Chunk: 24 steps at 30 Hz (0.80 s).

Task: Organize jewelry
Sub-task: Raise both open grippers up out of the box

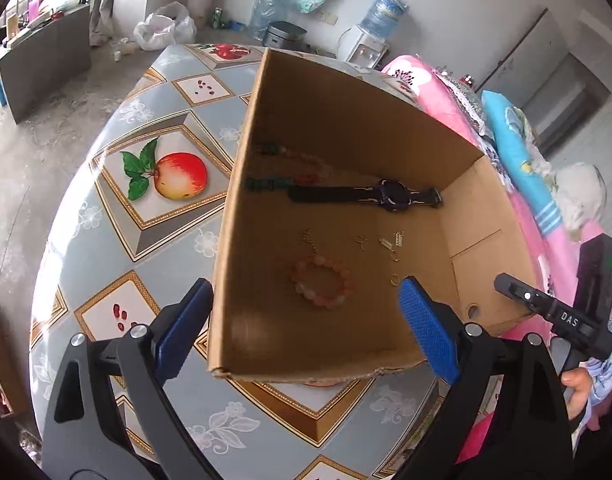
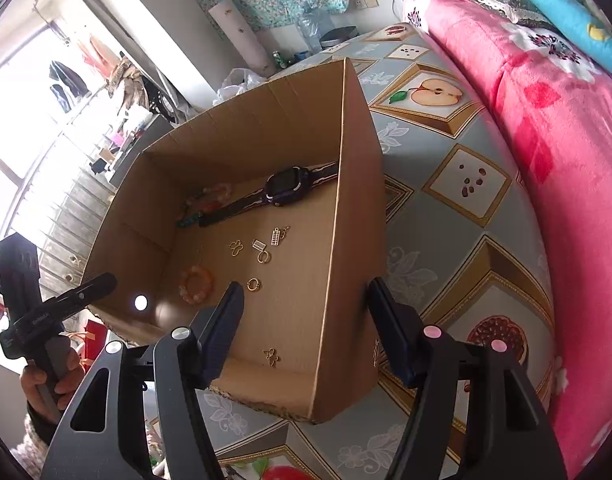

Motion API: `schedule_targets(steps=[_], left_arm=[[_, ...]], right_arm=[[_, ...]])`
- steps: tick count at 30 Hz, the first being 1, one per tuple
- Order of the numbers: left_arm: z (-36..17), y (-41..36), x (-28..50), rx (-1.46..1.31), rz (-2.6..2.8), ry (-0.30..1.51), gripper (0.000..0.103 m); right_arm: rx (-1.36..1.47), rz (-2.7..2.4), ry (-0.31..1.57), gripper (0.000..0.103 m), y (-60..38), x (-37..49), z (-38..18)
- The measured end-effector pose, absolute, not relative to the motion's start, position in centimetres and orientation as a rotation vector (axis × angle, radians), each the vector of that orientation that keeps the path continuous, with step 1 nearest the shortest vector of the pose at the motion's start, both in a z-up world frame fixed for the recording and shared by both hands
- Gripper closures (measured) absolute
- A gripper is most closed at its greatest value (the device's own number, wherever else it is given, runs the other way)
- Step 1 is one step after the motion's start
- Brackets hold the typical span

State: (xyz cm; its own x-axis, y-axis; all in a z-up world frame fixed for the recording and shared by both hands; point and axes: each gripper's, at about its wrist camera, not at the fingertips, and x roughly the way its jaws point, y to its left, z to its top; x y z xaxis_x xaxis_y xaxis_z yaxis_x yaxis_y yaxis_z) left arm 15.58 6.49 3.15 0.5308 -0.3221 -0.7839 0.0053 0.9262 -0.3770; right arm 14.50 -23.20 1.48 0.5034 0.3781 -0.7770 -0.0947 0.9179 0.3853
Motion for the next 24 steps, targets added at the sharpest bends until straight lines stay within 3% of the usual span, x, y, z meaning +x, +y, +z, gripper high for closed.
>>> schedule_targets(steps=[24], left_arm=[[3.4, 6.9, 7.0, -0.372, -0.237, 0.983, 0.013]], right_arm=[[0.308, 0.282, 1.009, 0.040, -23.6, 8.1, 1.8]])
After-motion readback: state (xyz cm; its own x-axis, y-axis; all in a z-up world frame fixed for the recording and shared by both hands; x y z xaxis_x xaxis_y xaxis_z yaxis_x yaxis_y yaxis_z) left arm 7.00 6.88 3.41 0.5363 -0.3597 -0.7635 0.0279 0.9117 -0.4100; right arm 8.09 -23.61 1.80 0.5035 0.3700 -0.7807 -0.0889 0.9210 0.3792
